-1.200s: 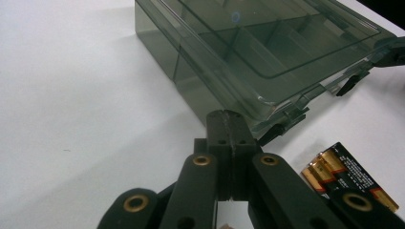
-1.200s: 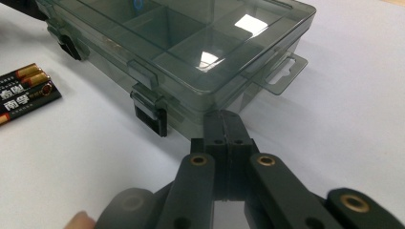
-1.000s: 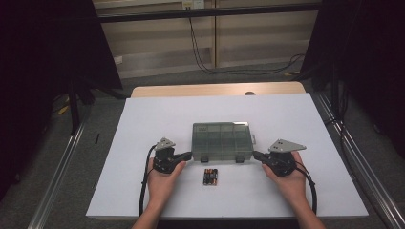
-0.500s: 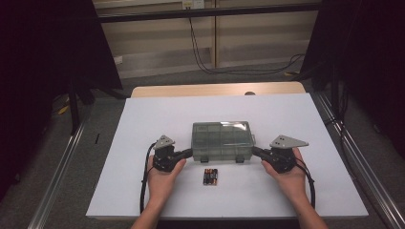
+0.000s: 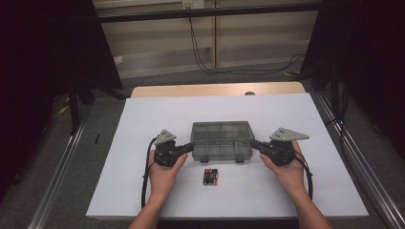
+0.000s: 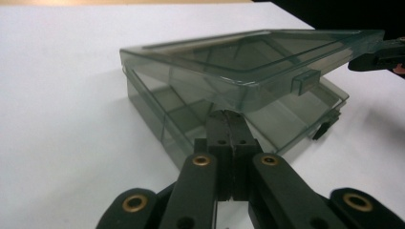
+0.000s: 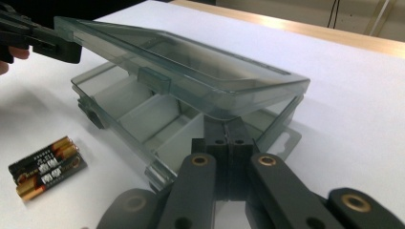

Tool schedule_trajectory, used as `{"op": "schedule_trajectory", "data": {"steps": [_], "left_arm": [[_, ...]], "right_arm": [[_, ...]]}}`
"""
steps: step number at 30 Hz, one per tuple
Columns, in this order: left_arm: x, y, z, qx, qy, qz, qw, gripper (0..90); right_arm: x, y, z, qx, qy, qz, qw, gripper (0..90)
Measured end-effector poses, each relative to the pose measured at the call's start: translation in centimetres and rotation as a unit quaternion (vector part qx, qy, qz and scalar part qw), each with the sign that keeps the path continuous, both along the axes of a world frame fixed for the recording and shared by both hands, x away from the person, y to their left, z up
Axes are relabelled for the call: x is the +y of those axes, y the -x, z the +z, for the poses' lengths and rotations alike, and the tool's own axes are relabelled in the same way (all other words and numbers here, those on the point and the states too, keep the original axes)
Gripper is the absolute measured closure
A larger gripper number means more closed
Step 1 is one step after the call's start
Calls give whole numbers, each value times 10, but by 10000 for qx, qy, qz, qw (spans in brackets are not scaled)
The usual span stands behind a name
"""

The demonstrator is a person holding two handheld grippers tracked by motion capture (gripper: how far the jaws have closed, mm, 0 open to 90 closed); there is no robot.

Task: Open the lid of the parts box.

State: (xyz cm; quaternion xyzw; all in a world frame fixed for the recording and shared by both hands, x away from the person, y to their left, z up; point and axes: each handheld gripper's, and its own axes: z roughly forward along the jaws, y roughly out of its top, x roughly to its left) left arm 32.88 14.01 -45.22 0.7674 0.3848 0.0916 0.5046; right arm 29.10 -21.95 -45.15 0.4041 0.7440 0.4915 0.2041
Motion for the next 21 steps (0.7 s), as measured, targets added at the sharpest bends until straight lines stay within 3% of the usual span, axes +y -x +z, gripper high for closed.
{"op": "schedule_trajectory", "data": {"steps": [5, 21], "left_arm": [[-2, -4, 12, -199, 67, 1, 9998, 900], [-7, -13, 32, -464, 127, 41, 9988, 900]], "right_arm": [[3, -5, 7, -36, -74, -24, 10000, 900], [8, -17, 29, -210, -182, -96, 9996, 900]]}}
